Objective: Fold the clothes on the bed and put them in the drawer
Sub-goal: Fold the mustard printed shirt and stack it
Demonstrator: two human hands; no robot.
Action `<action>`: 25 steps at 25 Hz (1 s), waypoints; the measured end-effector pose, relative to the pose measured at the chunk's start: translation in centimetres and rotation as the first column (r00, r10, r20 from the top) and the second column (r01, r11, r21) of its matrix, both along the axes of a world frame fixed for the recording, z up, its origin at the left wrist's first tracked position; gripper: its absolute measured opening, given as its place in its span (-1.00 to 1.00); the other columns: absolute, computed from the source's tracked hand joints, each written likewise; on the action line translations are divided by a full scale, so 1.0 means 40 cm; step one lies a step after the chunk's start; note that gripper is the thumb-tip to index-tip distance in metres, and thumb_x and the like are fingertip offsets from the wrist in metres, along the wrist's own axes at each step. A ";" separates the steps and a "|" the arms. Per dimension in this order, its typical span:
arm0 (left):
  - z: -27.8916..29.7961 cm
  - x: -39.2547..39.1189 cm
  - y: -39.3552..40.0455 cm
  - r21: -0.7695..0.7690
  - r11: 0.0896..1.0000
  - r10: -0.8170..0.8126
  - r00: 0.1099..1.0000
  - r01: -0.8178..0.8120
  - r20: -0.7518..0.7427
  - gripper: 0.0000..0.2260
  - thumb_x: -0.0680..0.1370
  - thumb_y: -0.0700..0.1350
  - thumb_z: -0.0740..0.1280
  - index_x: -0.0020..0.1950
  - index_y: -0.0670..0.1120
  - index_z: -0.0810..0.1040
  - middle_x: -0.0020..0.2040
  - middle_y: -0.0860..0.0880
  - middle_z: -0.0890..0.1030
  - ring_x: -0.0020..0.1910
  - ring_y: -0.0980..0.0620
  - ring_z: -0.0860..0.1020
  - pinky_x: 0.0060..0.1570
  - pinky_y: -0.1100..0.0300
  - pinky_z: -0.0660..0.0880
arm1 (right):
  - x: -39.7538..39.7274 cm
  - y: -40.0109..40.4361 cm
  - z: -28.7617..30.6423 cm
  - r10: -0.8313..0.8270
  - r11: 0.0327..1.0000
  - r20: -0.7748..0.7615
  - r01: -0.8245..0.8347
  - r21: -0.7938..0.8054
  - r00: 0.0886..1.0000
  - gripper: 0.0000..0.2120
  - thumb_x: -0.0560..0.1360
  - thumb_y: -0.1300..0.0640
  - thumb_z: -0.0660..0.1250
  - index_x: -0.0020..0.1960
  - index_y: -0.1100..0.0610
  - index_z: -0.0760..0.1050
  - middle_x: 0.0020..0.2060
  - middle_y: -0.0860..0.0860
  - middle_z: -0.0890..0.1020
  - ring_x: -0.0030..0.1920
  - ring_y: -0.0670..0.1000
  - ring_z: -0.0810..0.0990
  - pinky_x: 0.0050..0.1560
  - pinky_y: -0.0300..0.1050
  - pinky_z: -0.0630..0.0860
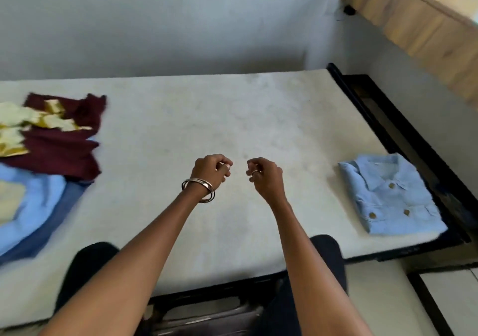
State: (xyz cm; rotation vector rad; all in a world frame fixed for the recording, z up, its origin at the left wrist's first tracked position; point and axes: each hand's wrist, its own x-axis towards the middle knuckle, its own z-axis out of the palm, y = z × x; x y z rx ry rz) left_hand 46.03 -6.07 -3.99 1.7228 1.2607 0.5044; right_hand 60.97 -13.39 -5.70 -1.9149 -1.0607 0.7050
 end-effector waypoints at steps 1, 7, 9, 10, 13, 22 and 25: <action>0.003 -0.096 0.023 0.030 0.998 0.052 0.999 -0.052 0.005 -0.85 0.55 -0.21 0.28 -0.06 -0.07 0.65 -0.26 -0.06 0.69 -0.30 -0.03 0.66 -0.11 0.11 0.61 | -0.079 0.032 0.004 0.058 0.998 0.011 -0.058 0.021 0.998 -0.73 0.44 0.33 0.19 -0.12 0.03 0.59 -0.33 -0.04 0.66 -0.22 0.02 0.66 -0.05 0.13 0.60; -0.015 -0.651 0.131 0.265 0.863 0.464 0.882 -0.431 -0.078 -0.85 0.51 -0.26 0.31 -0.05 -0.10 0.67 -0.23 -0.11 0.70 -0.17 -0.10 0.66 -0.06 0.07 0.57 | -0.489 0.214 -0.005 0.321 0.942 0.044 -0.323 0.092 0.946 -0.79 0.59 0.19 0.30 0.20 0.12 0.57 -0.19 0.01 0.62 -0.23 0.06 0.63 -0.04 0.06 0.59; -0.021 -0.805 0.159 0.403 0.759 0.614 0.767 -0.511 -0.186 -0.80 0.48 -0.24 0.30 0.04 -0.11 0.65 -0.10 -0.17 0.68 -0.05 -0.22 0.62 -0.03 -0.03 0.54 | -0.588 0.267 -0.017 0.403 0.909 0.083 -0.409 0.079 0.911 -0.74 0.59 0.19 0.31 0.27 0.14 0.53 -0.14 0.02 0.62 -0.20 0.01 0.60 -0.05 -0.05 0.58; -0.021 -0.870 0.176 0.505 0.689 0.694 0.674 -0.521 -0.252 -0.73 0.46 -0.24 0.30 0.12 -0.11 0.61 -0.01 -0.21 0.65 0.02 -0.28 0.57 -0.01 -0.08 0.50 | -0.629 0.293 -0.026 0.444 0.890 0.096 -0.451 0.067 0.891 -0.72 0.59 0.19 0.31 0.29 0.15 0.51 -0.11 0.02 0.62 -0.17 -0.01 0.60 -0.06 -0.14 0.58; 0.006 -1.023 0.245 0.825 0.438 0.888 0.315 -0.358 -0.335 -0.55 0.44 -0.24 0.30 0.34 -0.04 0.45 0.28 -0.20 0.47 0.20 -0.29 0.43 0.05 -0.12 0.37 | -0.727 0.366 -0.058 0.542 0.835 0.104 -0.548 0.052 0.834 -0.69 0.59 0.16 0.33 0.32 0.14 0.48 -0.10 0.00 0.61 -0.17 -0.06 0.59 -0.13 -0.33 0.50; 0.168 -1.149 0.407 0.748 0.568 0.811 0.384 -0.343 -0.441 -0.81 0.55 -0.22 0.30 0.12 -0.12 0.64 -0.14 -0.25 0.65 -0.09 -0.28 0.58 -0.02 -0.08 0.43 | -0.776 0.428 -0.097 0.609 0.791 -0.055 -0.611 -0.023 0.791 -0.82 0.59 0.21 0.30 0.16 0.12 0.58 -0.17 0.01 0.67 -0.15 0.03 0.66 -0.01 0.14 0.60; 0.297 -1.057 0.406 0.782 0.478 0.787 0.591 -0.399 -0.179 -0.79 0.58 -0.12 0.29 0.12 -0.17 0.62 -0.15 -0.31 0.64 -0.13 -0.33 0.59 -0.18 -0.08 0.48 | -0.764 0.428 -0.025 0.569 0.821 -0.037 -0.564 0.087 0.822 -0.80 0.58 0.15 0.35 0.19 0.11 0.56 -0.14 0.01 0.66 -0.15 -0.06 0.64 -0.01 0.09 0.62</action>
